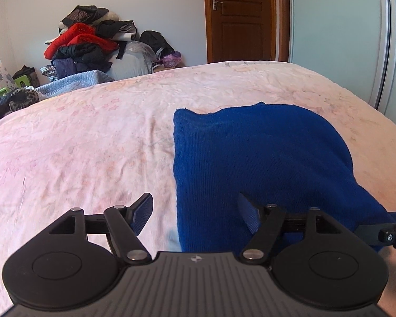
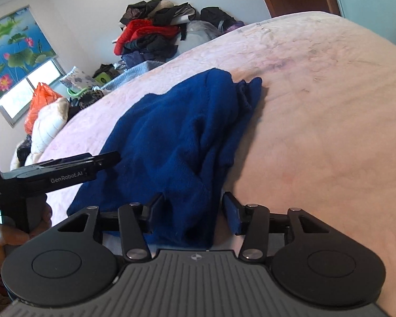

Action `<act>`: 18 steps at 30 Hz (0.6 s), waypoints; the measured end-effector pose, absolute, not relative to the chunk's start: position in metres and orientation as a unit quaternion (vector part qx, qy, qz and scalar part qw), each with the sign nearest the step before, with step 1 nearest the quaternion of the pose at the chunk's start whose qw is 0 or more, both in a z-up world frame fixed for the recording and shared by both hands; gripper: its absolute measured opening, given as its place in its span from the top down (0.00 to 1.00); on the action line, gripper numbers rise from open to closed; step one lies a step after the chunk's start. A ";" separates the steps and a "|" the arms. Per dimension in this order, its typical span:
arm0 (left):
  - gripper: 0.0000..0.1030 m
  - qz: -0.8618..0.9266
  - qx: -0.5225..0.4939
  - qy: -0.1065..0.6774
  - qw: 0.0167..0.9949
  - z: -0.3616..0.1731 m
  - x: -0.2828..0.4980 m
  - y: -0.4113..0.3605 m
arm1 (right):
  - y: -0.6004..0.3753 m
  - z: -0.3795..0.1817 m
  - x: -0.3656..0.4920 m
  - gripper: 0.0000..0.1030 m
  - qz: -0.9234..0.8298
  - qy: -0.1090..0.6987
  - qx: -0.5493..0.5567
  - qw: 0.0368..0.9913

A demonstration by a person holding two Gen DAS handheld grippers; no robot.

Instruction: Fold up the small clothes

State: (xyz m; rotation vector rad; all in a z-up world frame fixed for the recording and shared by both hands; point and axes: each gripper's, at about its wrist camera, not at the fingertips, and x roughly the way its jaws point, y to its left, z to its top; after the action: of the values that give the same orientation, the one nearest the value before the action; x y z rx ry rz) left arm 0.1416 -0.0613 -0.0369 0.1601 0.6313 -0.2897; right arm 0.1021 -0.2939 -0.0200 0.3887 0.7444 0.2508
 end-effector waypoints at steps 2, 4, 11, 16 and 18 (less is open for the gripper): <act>0.30 -0.141 0.068 0.314 0.936 -0.038 0.134 -0.056 | -0.289 -0.019 0.094 0.35 0.120 0.360 0.183 0.907; 0.28 -0.140 0.059 0.322 0.935 -0.039 0.126 -0.050 | -0.281 -0.018 0.085 0.30 0.117 0.362 0.168 0.909; 0.27 -0.134 0.034 0.334 0.932 -0.046 0.085 -0.028 | -0.250 -0.011 0.051 0.10 0.097 0.377 0.113 0.914; 0.26 -0.126 0.005 0.353 0.927 -0.052 0.066 -0.017 | -0.226 -0.013 0.034 0.02 0.055 0.379 0.070 0.921; 0.26 -0.119 0.011 0.360 0.925 -0.056 0.060 -0.017 | -0.220 -0.015 0.029 0.00 0.044 0.376 0.055 0.924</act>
State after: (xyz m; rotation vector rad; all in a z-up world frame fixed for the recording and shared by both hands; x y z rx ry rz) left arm 0.0603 -0.0171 -0.0558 0.0222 0.7388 -0.2451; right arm 0.0292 -0.2197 -0.0145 0.1128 0.7724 0.0910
